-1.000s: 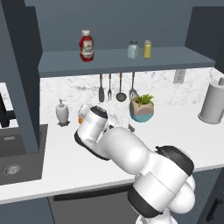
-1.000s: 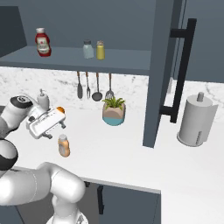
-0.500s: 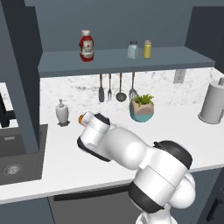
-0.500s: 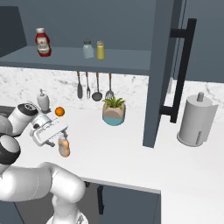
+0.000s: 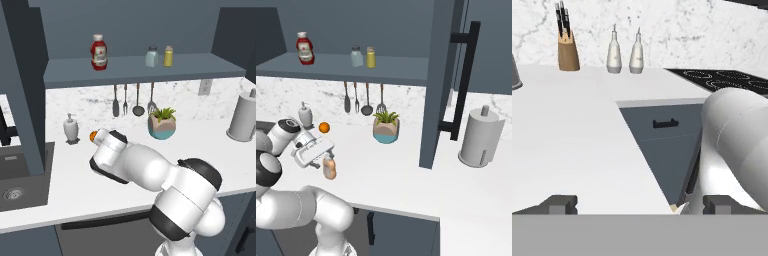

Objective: Put the shaker and condiment bottle from the counter next to their counterparts in the cabinet.

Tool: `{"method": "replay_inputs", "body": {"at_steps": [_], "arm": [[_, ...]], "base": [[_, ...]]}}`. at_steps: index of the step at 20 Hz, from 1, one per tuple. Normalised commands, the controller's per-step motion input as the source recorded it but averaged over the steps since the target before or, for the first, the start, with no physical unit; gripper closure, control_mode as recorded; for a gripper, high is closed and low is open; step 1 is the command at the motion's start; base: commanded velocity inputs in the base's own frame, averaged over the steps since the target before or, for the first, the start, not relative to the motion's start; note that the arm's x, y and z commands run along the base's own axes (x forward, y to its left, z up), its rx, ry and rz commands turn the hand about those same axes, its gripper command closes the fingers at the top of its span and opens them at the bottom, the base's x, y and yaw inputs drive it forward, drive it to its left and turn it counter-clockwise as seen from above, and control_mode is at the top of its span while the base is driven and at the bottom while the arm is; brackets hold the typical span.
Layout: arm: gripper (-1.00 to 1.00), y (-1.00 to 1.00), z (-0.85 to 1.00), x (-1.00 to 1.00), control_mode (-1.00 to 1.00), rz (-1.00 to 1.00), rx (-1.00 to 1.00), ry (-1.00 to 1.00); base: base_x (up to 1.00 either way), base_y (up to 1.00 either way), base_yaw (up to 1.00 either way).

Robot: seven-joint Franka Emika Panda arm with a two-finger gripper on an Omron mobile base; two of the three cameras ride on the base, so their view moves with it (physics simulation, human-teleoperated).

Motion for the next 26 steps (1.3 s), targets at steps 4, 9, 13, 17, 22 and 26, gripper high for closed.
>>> {"method": "replay_inputs", "body": {"at_steps": [4, 9, 13, 17, 22, 26], "arm": [[-1.0, 0.1, 0.13, 0.02, -1.0, 0.0, 0.0, 0.0], [-1.0, 0.15, 0.28, 0.0, -1.0, 0.0, 0.0, -0.03], [-1.0, 0.12, 0.21, 0.0, -1.0, 0.0, 0.0, -0.03], [-1.0, 0.04, -0.07, 0.04, -1.0, 0.0, 0.0, 0.0], [-1.0, 0.0, -0.17, 0.25, -1.0, 0.0, 0.0, 0.0], [-1.0, 0.0, -0.01, 0.4, -1.0, 0.0, 0.0, 0.0]], "base": [[0.0, 0.0, 0.0], [0.0, 0.0, 0.0], [0.0, 0.0, 0.0], [0.0, 0.0, 0.0], [0.0, 0.0, 0.0], [0.0, 0.0, 0.0]]}}
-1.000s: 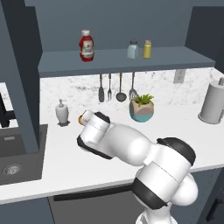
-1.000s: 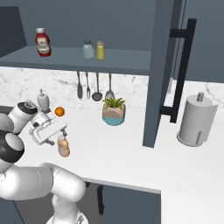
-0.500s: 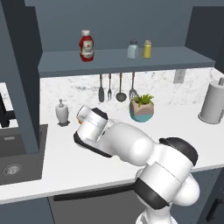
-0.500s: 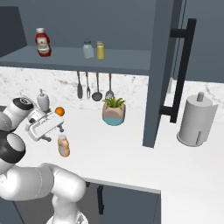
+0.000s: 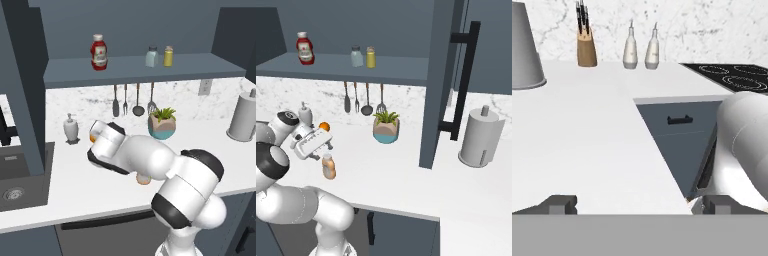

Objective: Put the shaker and condiment bottle from the counter next to their counterparts in the cabinet.

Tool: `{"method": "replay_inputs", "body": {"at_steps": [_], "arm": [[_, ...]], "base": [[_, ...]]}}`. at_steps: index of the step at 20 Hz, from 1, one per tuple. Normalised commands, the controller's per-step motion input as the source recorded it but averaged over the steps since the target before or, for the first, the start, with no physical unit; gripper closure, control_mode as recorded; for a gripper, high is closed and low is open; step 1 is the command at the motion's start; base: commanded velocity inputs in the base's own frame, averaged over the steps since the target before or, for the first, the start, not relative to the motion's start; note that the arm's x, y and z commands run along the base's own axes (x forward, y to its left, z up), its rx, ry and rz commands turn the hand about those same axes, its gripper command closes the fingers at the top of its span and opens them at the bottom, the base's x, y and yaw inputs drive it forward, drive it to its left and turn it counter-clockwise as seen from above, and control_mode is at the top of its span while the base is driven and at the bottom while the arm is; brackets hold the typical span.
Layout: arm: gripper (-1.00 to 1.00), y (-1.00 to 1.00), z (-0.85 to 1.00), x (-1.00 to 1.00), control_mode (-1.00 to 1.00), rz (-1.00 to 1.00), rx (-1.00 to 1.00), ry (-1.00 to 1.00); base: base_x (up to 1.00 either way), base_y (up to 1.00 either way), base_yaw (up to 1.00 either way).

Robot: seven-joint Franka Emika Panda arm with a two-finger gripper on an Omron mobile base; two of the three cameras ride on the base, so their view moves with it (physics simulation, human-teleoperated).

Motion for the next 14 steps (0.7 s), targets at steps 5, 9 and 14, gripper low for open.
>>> {"method": "replay_inputs", "body": {"at_steps": [5, 9, 14], "arm": [[-1.0, 0.0, -0.01, 0.33, -1.0, 0.0, 0.0, 0.0], [-1.0, 0.03, -0.12, 0.09, -1.0, 0.0, 0.0, 0.0], [-1.0, 0.09, -0.17, 0.0, -1.0, 0.0, 0.0, 0.0]], "base": [[0.0, 0.0, 0.0], [0.0, 0.0, 0.0], [0.0, 0.0, 0.0]]}}
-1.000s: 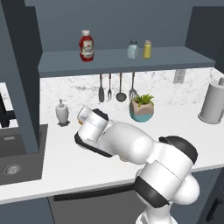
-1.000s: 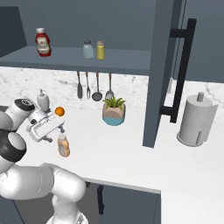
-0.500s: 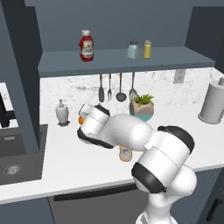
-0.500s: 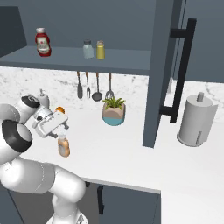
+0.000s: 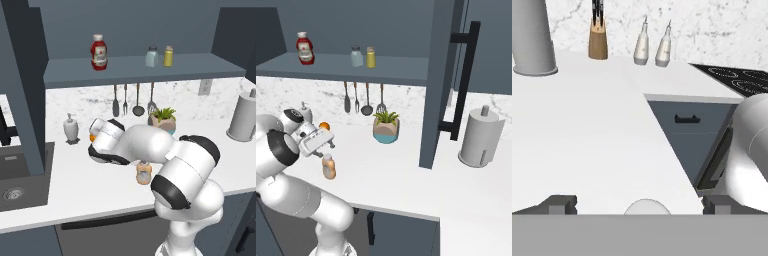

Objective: Put the shaker and condiment bottle from the counter next to their counterparts in the cabinet.

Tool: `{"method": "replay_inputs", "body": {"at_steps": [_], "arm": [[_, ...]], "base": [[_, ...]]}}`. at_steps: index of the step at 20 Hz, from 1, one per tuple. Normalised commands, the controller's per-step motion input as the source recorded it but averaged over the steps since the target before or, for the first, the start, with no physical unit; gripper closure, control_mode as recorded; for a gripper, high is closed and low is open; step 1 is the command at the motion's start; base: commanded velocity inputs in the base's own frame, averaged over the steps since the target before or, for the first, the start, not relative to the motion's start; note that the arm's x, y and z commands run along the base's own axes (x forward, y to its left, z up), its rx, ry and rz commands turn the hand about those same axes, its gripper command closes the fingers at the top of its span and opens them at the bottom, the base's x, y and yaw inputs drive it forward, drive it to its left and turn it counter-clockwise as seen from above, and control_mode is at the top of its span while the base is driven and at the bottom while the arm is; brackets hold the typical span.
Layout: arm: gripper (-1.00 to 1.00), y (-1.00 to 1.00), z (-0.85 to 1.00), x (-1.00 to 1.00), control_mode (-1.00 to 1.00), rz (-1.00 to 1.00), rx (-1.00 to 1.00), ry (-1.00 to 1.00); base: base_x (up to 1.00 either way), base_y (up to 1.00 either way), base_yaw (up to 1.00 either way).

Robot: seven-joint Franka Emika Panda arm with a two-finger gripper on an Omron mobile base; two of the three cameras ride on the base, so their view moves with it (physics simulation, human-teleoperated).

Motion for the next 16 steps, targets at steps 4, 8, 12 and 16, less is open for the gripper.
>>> {"method": "replay_inputs", "body": {"at_steps": [4, 8, 12, 16], "arm": [[-1.0, 0.03, -0.03, 0.0, -1.0, 0.0, 0.0, 0.0], [-1.0, 0.0, -0.01, -0.03, -1.0, 0.0, 0.0, 0.0], [-1.0, 0.0, -0.19, -0.32, -1.0, -0.02, 0.0, 0.0], [-1.0, 0.0, -0.31, -0.33, -1.0, -0.03, 0.0, 0.0]], "base": [[0.0, 0.0, 0.0], [0.0, 0.0, 0.0], [0.0, 0.0, 0.0], [0.0, 0.0, 0.0]]}}
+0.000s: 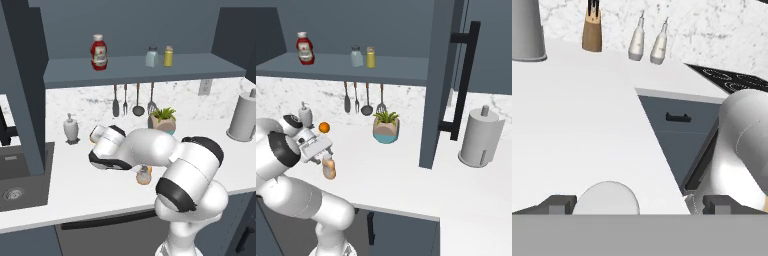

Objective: Put the shaker and condiment bottle from the counter next to their counterparts in the cabinet.

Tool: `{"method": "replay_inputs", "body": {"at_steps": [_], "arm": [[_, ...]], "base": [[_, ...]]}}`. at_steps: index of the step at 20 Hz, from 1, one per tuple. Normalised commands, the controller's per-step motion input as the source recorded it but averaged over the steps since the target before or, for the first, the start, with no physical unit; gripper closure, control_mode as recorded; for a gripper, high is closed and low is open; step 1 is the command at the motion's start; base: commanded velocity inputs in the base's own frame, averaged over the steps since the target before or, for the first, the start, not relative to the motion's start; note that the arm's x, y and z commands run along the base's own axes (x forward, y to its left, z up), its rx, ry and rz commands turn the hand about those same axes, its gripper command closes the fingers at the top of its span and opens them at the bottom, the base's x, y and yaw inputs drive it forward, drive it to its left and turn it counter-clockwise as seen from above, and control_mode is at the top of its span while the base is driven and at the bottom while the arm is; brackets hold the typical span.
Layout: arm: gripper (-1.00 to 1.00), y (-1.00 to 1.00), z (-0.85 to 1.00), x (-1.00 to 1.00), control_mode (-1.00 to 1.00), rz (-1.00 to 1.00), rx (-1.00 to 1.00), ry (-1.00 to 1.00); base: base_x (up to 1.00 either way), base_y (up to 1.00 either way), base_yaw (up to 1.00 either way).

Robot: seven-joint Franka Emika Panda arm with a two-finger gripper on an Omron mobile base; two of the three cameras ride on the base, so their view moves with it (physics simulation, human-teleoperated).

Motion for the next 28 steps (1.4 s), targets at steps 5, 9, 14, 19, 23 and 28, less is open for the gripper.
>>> {"method": "replay_inputs", "body": {"at_steps": [5, 9, 14, 19, 23, 28], "arm": [[-1.0, 0.0, -0.16, -0.05, -1.0, 0.0, 0.0, 0.0], [-1.0, 0.0, -0.1, 0.0, -1.0, 0.0, 0.0, 0.0], [-1.0, 0.0, -0.18, 0.0, -1.0, 0.0, 0.0, 0.0], [-1.0, 0.0, -0.28, 0.06, -1.0, 0.0, 0.0, 0.0], [1.0, 0.0, -0.39, 0.24, -1.0, 0.0, 0.0, 0.0], [1.0, 0.0, -0.31, 0.24, -1.0, 0.0, 0.01, 0.0]], "base": [[0.0, 0.0, 0.0], [0.0, 0.0, 0.0], [0.0, 0.0, 0.0], [0.0, 0.0, 0.0], [0.0, 0.0, 0.0], [0.0, 0.0, 0.0]]}}
